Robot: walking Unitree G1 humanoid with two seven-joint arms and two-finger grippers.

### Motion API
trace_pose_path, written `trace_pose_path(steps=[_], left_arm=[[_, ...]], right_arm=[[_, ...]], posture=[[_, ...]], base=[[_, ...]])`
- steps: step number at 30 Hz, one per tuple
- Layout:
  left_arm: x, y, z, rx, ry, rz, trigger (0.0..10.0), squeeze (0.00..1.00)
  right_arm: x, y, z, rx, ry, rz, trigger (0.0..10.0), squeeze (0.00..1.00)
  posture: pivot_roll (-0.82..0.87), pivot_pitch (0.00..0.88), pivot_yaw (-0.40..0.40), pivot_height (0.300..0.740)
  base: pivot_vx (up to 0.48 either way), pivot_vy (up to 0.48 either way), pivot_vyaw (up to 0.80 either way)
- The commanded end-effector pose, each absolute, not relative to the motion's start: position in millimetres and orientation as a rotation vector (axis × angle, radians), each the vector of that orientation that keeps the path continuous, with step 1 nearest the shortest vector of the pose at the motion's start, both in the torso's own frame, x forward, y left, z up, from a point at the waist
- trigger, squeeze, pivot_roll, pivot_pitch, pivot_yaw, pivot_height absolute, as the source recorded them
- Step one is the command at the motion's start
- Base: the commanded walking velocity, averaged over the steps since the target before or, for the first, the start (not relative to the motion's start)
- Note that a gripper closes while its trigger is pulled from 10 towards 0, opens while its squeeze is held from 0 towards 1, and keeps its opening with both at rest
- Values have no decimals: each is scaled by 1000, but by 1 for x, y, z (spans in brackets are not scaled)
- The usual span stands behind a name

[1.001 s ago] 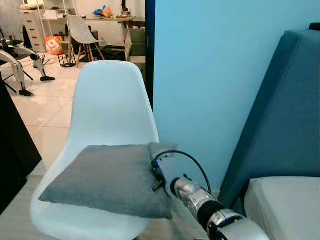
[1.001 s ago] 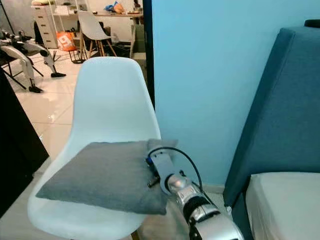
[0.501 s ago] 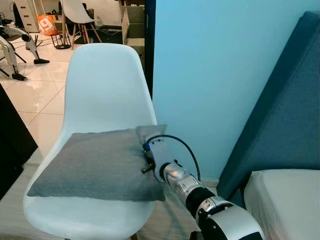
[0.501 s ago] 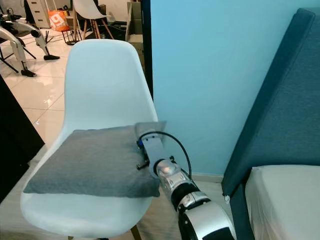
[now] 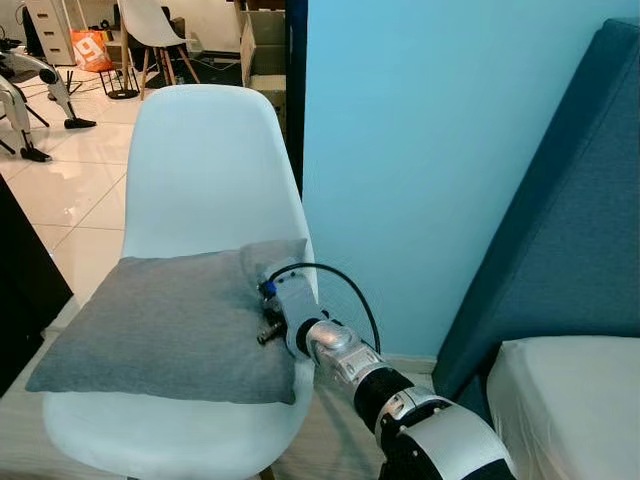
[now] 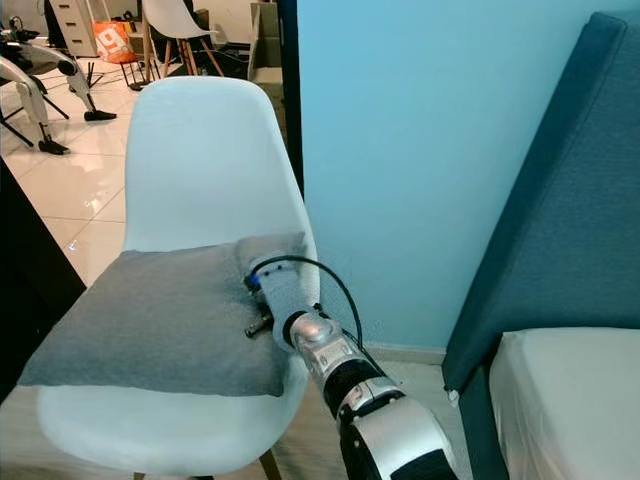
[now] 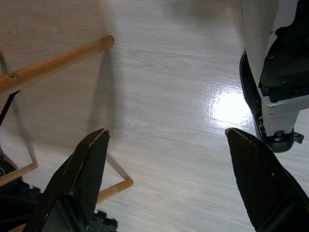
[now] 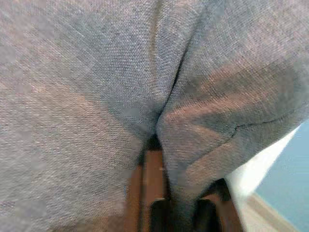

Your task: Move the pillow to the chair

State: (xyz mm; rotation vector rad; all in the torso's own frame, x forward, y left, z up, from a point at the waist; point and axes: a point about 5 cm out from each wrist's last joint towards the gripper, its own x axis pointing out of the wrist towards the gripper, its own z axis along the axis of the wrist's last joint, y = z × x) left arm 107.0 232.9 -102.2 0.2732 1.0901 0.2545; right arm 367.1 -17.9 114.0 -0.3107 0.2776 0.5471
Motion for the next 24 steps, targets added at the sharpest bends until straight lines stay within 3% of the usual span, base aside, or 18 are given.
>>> trace_pose_path(steps=[1,2,10,20,21,22,24], left_arm=[[103,228,-104,271,1105,232,10000,0],[101,227,-105,271,1110,227,10000,0],[104,228,-104,271,1109,230,10000,0],[117,228,-101,280,1090,226,10000,0],[118,228,-101,279,1087,227,10000,0],[119,228,-101,278,1086,229,10000,0],[119,229,-101,274,1088,237,10000,0]], right_arm=[[368,-25,111,-325,272,510,10000,1000],[371,-37,110,-274,274,457,10000,1000],[376,-56,114,-182,247,432,10000,1000],[366,-86,92,48,304,513,10000,1000],[365,-94,88,104,318,499,10000,404],[364,-105,86,200,317,460,10000,0],[362,-121,82,346,295,405,10000,0]], posture=[[113,136,-64,447],[109,131,-63,447],[98,115,-60,447],[68,67,-64,447],[68,67,-64,447],[64,42,-70,452],[61,30,-70,462]], base=[[0,0,0],[0,0,0],[0,0,0],[0,0,0],[0,0,0],[0,0,0],[0,0,0]])
